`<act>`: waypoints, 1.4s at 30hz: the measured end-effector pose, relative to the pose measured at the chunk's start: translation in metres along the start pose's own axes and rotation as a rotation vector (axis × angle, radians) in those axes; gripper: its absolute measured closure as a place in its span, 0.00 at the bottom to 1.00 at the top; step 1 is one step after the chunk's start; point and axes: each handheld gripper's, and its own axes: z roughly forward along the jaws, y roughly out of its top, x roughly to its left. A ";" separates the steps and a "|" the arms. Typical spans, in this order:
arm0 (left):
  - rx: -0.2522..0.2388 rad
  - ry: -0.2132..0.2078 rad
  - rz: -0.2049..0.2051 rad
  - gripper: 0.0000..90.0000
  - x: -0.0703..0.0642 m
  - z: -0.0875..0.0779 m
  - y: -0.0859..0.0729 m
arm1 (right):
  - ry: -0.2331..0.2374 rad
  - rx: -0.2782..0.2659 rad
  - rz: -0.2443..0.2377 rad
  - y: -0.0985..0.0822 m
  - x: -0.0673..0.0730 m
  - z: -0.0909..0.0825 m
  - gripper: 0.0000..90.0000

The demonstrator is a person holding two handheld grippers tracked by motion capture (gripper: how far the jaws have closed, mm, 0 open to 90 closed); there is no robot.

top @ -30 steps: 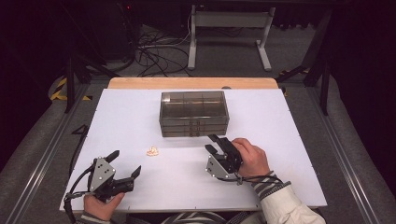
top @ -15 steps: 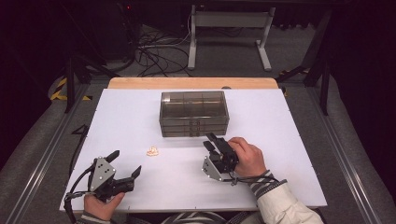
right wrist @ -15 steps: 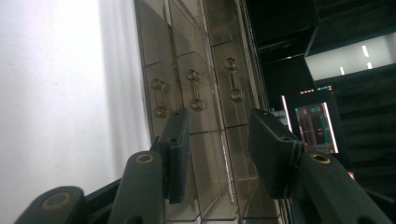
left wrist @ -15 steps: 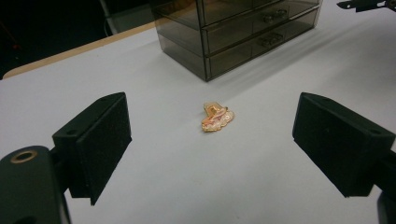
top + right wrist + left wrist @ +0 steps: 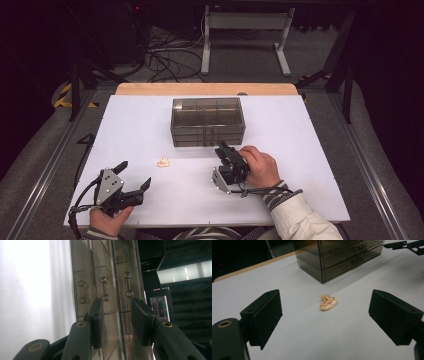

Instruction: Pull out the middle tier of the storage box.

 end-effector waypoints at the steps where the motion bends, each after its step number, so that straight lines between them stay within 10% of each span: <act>1: -0.001 0.000 0.000 0.14 0.000 0.000 0.000 | 0.005 0.006 -0.009 0.000 0.000 0.001 0.70; 42: 0.009 0.018 -0.009 0.14 0.000 -0.008 -0.005 | 0.000 0.065 -0.042 0.009 0.015 0.037 0.77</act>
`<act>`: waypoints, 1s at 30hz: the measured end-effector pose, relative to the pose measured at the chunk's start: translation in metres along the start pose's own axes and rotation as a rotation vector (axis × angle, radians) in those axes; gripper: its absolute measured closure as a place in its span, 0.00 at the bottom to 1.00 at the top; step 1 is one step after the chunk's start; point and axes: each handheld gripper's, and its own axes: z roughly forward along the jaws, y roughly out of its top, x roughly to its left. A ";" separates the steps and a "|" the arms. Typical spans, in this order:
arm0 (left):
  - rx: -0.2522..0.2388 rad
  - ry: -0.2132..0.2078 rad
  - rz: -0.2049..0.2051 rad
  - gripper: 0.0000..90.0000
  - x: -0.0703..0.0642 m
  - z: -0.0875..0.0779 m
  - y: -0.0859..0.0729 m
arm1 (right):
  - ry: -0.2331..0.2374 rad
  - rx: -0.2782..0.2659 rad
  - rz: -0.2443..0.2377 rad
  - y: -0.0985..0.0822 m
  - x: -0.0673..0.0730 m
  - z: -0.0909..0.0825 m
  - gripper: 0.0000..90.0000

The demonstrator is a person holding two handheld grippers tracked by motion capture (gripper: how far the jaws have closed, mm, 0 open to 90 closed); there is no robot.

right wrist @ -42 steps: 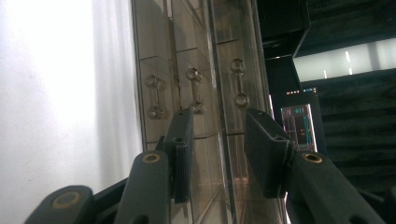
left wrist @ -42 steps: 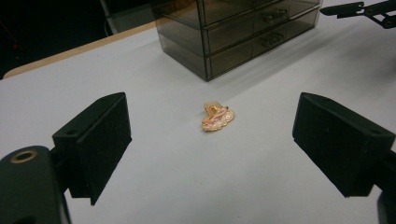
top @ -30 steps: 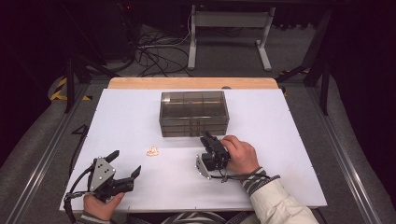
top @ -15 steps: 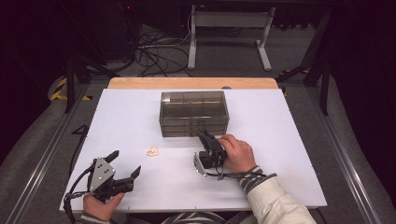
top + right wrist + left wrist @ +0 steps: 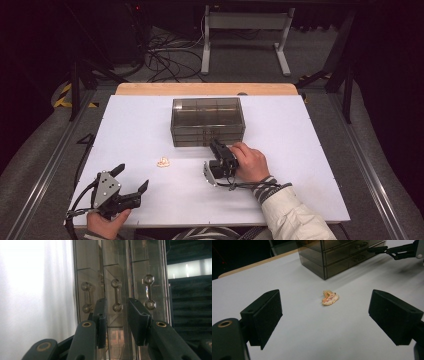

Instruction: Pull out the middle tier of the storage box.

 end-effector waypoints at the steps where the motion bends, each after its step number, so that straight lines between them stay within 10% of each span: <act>1: 0.001 0.002 0.001 0.14 0.000 -0.001 0.000 | 0.002 -0.002 -0.002 0.000 0.000 0.001 0.78; 30: 0.003 0.009 0.000 0.14 0.000 -0.003 -0.002 | -0.025 0.041 -0.007 0.003 0.003 0.010 0.90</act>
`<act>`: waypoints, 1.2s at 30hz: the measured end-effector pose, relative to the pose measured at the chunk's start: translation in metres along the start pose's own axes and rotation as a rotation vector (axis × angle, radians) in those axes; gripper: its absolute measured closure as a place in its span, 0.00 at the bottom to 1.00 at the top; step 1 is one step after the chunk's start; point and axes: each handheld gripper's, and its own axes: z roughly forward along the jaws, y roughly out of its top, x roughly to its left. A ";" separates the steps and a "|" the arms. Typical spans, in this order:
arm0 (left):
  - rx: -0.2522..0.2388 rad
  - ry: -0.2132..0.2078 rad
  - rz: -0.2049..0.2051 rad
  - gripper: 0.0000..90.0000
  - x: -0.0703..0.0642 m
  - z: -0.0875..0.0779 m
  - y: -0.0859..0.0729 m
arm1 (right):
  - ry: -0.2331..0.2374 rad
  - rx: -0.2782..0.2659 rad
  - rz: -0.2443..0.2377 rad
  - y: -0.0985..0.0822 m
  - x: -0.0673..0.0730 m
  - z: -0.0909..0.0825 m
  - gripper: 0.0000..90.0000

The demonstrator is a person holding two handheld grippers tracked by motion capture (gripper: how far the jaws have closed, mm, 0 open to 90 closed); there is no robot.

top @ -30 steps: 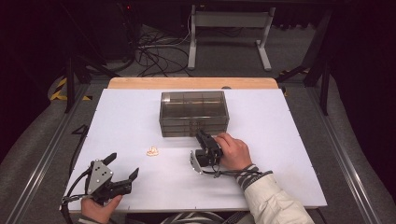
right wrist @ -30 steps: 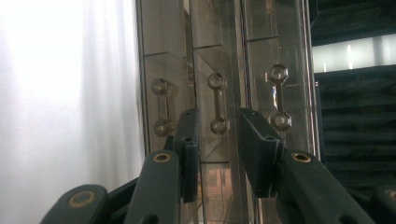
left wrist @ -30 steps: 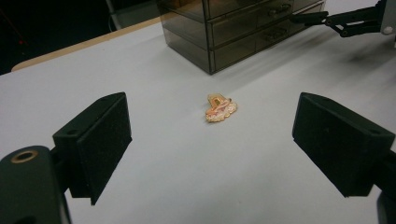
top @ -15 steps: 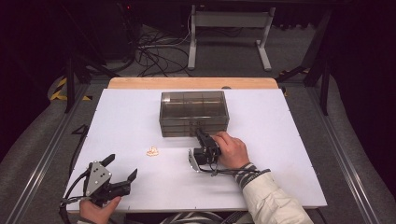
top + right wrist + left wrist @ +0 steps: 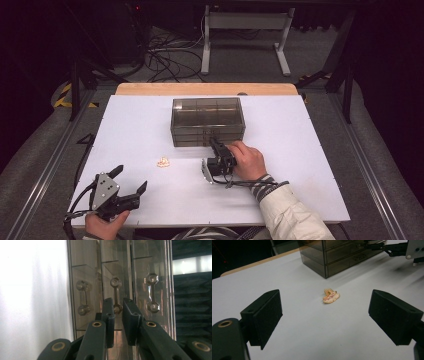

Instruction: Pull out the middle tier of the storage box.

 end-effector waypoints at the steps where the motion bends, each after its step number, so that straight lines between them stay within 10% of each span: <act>1: 0.000 0.000 0.000 0.14 0.000 0.000 0.000 | 0.000 -0.001 -0.004 0.000 0.000 0.000 0.90; 36: -0.007 -0.013 0.007 0.14 0.001 0.003 0.002 | 0.036 0.003 0.008 0.007 -0.001 -0.024 0.89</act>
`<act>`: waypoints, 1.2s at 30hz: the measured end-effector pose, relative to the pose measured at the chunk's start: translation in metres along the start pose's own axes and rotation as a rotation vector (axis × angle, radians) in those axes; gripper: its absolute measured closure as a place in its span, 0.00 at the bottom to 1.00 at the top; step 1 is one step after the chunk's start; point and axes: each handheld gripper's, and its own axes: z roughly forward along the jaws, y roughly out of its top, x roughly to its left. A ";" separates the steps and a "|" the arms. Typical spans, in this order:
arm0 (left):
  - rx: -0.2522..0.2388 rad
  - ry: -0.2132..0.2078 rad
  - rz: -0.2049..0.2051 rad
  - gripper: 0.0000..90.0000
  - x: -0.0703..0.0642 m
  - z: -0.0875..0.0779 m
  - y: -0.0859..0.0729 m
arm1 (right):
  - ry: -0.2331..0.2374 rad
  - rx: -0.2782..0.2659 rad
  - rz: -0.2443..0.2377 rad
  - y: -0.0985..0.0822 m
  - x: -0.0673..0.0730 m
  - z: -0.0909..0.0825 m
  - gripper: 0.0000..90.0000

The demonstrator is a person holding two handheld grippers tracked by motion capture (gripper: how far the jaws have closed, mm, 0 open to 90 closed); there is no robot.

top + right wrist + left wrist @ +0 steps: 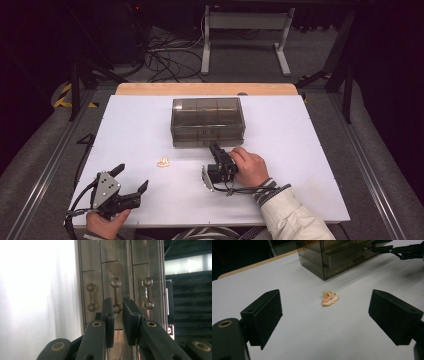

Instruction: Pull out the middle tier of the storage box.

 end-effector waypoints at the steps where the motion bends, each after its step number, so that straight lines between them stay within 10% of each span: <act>1: 0.001 -0.002 -0.001 0.14 0.000 0.000 0.000 | 0.005 -0.002 -0.001 0.000 0.000 0.000 0.89; 13: 0.000 -0.004 -0.005 0.14 0.000 0.001 0.000 | 0.024 -0.028 0.020 -0.001 -0.005 -0.003 0.81; 36: -0.004 -0.003 -0.007 0.13 0.000 0.003 0.001 | 0.201 -0.055 0.304 -0.013 -0.048 -0.024 0.67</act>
